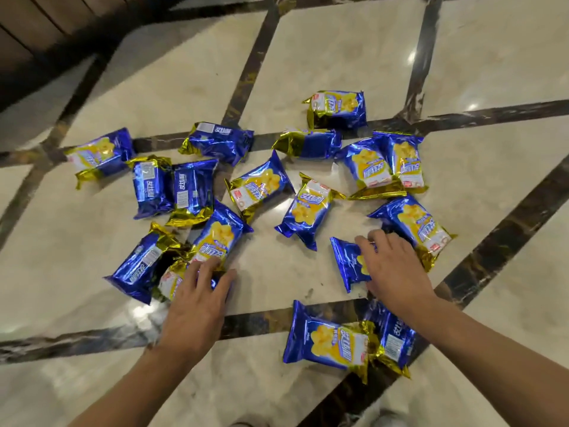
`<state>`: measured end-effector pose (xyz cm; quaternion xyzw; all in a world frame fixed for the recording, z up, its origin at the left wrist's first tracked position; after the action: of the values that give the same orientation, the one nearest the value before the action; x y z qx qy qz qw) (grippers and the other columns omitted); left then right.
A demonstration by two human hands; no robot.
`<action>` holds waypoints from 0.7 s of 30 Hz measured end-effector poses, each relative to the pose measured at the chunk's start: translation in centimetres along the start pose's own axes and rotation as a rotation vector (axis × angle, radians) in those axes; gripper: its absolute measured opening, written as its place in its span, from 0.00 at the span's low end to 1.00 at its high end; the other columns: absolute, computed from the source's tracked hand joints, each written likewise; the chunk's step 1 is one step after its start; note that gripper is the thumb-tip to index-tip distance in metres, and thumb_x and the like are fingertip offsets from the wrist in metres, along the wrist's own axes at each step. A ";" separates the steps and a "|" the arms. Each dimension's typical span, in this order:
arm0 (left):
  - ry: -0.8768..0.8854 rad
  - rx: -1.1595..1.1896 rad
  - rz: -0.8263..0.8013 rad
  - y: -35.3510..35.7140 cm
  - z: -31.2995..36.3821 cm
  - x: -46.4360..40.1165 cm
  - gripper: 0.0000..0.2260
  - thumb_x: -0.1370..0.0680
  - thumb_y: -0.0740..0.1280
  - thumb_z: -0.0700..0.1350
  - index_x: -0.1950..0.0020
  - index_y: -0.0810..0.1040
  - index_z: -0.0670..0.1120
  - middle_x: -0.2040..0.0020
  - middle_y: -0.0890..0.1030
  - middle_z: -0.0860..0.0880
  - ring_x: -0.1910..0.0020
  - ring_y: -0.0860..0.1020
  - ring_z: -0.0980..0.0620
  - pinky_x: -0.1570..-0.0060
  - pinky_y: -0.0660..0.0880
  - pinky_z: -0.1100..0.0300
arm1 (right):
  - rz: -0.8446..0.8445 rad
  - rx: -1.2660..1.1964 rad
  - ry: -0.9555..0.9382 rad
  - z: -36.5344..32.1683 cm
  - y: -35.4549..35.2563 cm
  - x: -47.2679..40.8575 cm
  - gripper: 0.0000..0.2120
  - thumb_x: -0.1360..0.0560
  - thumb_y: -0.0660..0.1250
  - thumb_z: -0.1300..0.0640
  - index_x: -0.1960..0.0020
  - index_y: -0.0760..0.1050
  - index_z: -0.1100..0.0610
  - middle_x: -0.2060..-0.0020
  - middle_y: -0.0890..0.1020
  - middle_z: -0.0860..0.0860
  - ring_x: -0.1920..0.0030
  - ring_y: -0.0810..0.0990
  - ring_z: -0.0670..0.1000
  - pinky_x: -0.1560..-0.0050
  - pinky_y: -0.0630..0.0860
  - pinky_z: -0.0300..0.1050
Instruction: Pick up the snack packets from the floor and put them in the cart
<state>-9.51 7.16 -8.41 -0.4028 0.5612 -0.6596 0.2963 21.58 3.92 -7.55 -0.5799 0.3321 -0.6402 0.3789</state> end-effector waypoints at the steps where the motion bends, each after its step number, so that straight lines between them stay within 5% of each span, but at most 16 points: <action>1: 0.005 0.015 0.011 0.1 -0.2 0.1 0.30 0.40 0.74 0.33 0.38 0.77 0.42 0.37 0.71 0.36 0.40 0.69 0.31 0.45 0.73 0.39 | 0.010 -0.031 -0.005 -0.5 -0.1 -0.4 0.38 0.30 0.73 0.54 0.26 0.57 0.54 0.35 0.66 0.54 0.38 0.68 0.56 0.36 0.66 0.49; 6: 0.013 0.112 0.067 0.0 -0.5 0.2 0.26 0.37 0.75 0.33 0.40 0.78 0.42 0.37 0.73 0.39 0.38 0.69 0.36 0.41 0.68 0.46 | 0.093 -0.135 -0.101 -4.1 -1.8 -1.8 0.29 0.30 0.72 0.59 0.32 0.65 0.56 0.39 0.69 0.54 0.42 0.70 0.55 0.44 0.69 0.45; 12: 0.002 0.411 0.020 -1.1 -1.3 1.7 0.28 0.37 0.67 0.32 0.39 0.73 0.49 0.35 0.75 0.48 0.33 0.70 0.47 0.44 0.70 0.49 | 0.135 -0.149 -0.202 -7.1 -3.1 -2.7 0.34 0.38 0.80 0.54 0.37 0.69 0.57 0.43 0.73 0.56 0.46 0.72 0.56 0.45 0.71 0.48; 21: -0.008 0.510 0.070 -9.1 0.3 4.2 0.29 0.40 0.70 0.29 0.47 0.68 0.54 0.48 0.75 0.55 0.45 0.72 0.54 0.50 0.62 0.58 | 0.152 -0.260 -0.226 -9.0 -9.5 0.9 0.35 0.31 0.76 0.52 0.30 0.63 0.56 0.38 0.72 0.53 0.38 0.69 0.55 0.36 0.65 0.46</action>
<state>-10.83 5.24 1.33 -0.2978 0.3893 -0.7675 0.4132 11.62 7.72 0.14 -0.6653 0.4103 -0.4922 0.3832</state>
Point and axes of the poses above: each hand's wrist, its own x-axis away from the middle knuckle, its own y-axis out of the palm, z = x × y, the point moved 5 cm from there along -x, towards the middle knuckle
